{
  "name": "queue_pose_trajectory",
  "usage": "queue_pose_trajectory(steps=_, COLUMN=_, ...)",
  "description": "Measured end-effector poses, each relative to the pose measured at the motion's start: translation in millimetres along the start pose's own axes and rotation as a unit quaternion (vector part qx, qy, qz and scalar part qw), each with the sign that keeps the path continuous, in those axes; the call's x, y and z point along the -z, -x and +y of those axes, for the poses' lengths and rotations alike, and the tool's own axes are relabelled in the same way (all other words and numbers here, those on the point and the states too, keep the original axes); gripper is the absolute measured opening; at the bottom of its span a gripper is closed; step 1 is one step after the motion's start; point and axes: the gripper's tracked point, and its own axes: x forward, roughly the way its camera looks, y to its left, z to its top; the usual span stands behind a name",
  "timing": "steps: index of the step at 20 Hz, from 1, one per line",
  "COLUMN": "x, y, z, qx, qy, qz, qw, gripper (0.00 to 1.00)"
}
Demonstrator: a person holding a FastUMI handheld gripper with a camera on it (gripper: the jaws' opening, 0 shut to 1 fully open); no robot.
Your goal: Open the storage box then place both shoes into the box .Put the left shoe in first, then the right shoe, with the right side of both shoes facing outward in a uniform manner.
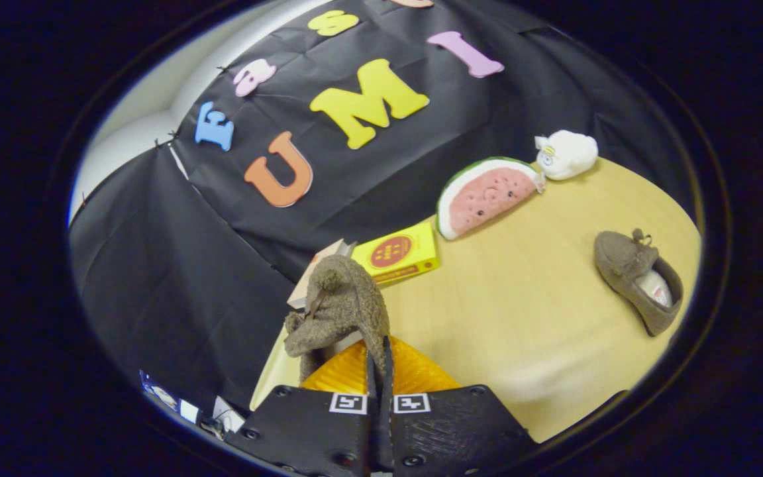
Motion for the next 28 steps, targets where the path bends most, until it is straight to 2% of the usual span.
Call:
queue_pose_trajectory(steps=4, x=19, y=-31, z=76, qx=-0.007, qy=-0.010, qz=0.015, qw=1.000, gripper=0.00)
queue_pose_trajectory(steps=8, x=65, y=-72, z=116, qx=0.020, qy=-0.011, qz=0.036, qw=0.999, gripper=0.00)
queue_pose_trajectory(steps=15, x=154, y=-124, z=107, qx=0.104, qy=-0.048, qz=0.086, qw=0.990, gripper=0.00)
queue_pose_trajectory(steps=19, x=183, y=-138, z=106, qx=0.114, qy=-0.039, qz=0.126, qw=0.985, gripper=0.02)
queue_pose_trajectory(steps=20, x=183, y=-141, z=110, qx=0.105, qy=-0.030, qz=0.128, qw=0.986, gripper=0.12)
queue_pose_trajectory(steps=22, x=183, y=-142, z=130, qx=0.059, qy=-0.021, qz=0.140, qw=0.988, gripper=0.33)
queue_pose_trajectory(steps=26, x=173, y=-126, z=129, qx=0.044, qy=0.036, qz=0.136, qw=0.989, gripper=0.77)
queue_pose_trajectory(steps=28, x=154, y=-116, z=126, qx=0.042, qy=0.072, qz=0.113, qw=0.990, gripper=0.86)
